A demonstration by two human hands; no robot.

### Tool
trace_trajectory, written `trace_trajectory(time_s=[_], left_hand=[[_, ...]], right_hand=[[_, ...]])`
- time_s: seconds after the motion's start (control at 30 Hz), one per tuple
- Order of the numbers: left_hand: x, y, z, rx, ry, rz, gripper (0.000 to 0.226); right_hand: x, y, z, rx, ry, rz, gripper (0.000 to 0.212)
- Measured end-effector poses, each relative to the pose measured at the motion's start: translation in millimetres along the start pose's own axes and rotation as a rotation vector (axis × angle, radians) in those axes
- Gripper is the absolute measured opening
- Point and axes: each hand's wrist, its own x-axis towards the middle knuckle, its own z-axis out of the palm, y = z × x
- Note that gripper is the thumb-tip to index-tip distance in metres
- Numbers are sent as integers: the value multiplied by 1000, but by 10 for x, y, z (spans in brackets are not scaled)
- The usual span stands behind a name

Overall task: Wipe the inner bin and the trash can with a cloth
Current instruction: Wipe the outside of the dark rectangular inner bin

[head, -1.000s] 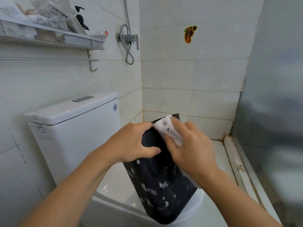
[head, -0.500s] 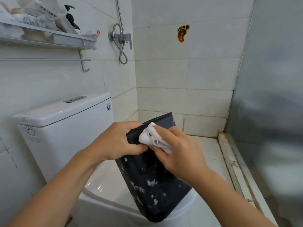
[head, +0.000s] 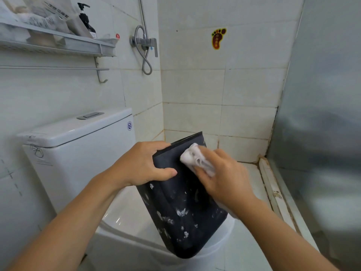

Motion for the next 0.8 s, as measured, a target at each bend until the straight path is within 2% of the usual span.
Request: trace_trajectory(time_s=[0.07,0.13,0.27,0.33,0.53,0.67,0.8], left_hand=[[-8,11,15,16,0,-9,34],[-7,35,33,49,-11,-12,34],[3,53,-2,106,-41,-27,41],[13,55,-36,130,-72,-51,45],[144,97,-104,298,-132,-135,66],[223,162,-98,360,-178,-187,63],[244,161,-166,360,-228,-214,59]], right_hand=[[122,107,-49,-26,27,169,41],[94,145,-93,-25,41,239,38],[-206,-20,-113,34,-106,68,52],[-261,-40,-71,22,-144,46,54],[-283,-46,-43,-37,-116,50,58],[-277,-56,-70,-4,-99,52,48],[-149,174,-86,58,-17,207,36]])
